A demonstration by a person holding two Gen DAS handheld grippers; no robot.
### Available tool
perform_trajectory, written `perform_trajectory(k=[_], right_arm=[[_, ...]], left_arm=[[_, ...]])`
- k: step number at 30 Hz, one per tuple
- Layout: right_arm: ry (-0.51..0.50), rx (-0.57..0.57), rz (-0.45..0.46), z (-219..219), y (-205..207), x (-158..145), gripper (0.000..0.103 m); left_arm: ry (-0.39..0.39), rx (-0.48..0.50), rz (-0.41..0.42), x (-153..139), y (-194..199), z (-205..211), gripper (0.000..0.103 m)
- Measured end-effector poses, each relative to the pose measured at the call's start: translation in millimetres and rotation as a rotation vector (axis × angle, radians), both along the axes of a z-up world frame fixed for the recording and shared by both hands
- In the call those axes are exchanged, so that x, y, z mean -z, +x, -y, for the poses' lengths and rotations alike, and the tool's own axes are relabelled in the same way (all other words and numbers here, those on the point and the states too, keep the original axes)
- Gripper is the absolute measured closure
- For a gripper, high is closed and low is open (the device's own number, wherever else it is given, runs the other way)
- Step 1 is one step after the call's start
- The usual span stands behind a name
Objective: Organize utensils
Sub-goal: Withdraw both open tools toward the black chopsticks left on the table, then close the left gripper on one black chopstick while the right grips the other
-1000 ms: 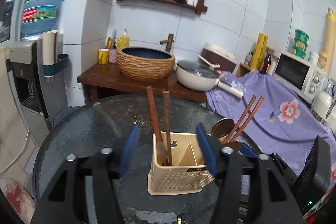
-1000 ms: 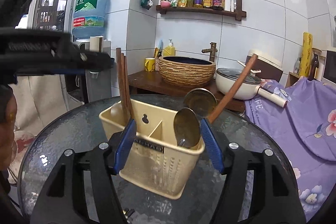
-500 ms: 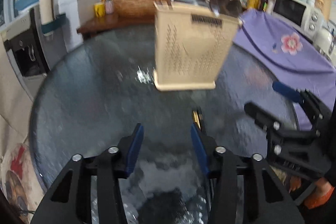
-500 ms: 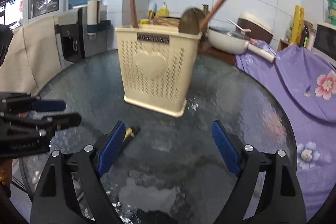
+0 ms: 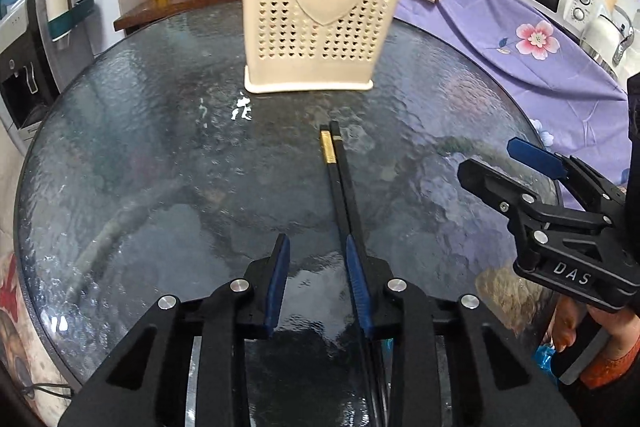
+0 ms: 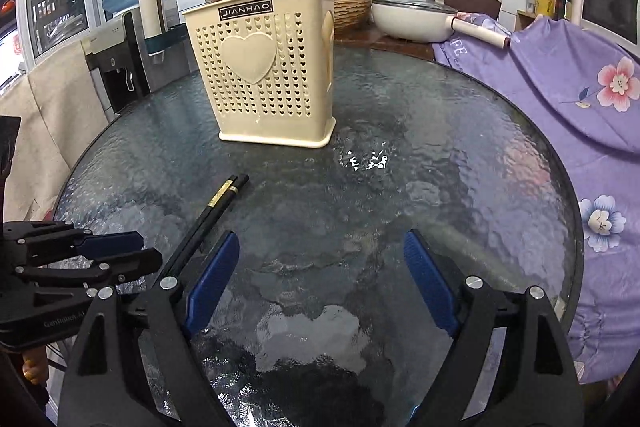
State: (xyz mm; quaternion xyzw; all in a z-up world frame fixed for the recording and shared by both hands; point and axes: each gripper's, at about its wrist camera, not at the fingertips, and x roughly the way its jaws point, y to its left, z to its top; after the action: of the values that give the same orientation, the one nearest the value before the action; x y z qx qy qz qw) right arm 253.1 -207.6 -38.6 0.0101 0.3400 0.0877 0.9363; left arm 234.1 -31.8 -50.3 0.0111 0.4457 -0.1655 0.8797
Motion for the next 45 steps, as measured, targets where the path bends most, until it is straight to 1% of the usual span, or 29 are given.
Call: perform_trajectory(k=[6, 11, 19, 21, 27, 29, 31, 35, 40, 43, 45], right_arm=[[0.002, -0.002, -0.008, -2, 1, -1, 0.019], [0.010, -0.004, -0.019, -3, 3, -1, 0.019], [0.021, -0.006, -0.043, -5, 7, -1, 0.019], [0.030, -0.011, -0.053, -7, 8, 0, 0.019], [0.041, -0.004, -0.065, -12, 11, 1, 0.019], [0.044, 0.002, -0.068, -10, 11, 2, 0.019], [0.049, 0.014, -0.066, -6, 10, 2, 0.019], [0.066, 0.038, -0.075, 2, 13, 1, 0.019], [0.075, 0.041, -0.087, 4, 16, 1, 0.019], [0.098, 0.033, -0.105, 2, 19, 2, 0.019], [0.102, 0.019, -0.121, -3, 21, 1, 0.019]], left_arm=[[0.009, 0.015, -0.008, 4, -3, 5, 0.077], [0.038, 0.019, -0.002, 4, -4, 7, 0.078], [0.039, -0.027, -0.013, 2, 2, -5, 0.078], [0.029, -0.019, -0.011, 0, 3, -4, 0.078], [0.049, -0.001, -0.001, -1, 12, 7, 0.078], [0.058, 0.006, -0.010, 2, 17, 10, 0.078], [0.047, 0.015, -0.022, 4, 21, 12, 0.078], [0.054, 0.021, -0.025, 5, 29, 17, 0.083], [0.062, 0.027, -0.031, 5, 52, 21, 0.086], [0.073, 0.024, -0.033, 5, 66, 19, 0.094], [0.078, 0.020, -0.033, 5, 71, 14, 0.095]])
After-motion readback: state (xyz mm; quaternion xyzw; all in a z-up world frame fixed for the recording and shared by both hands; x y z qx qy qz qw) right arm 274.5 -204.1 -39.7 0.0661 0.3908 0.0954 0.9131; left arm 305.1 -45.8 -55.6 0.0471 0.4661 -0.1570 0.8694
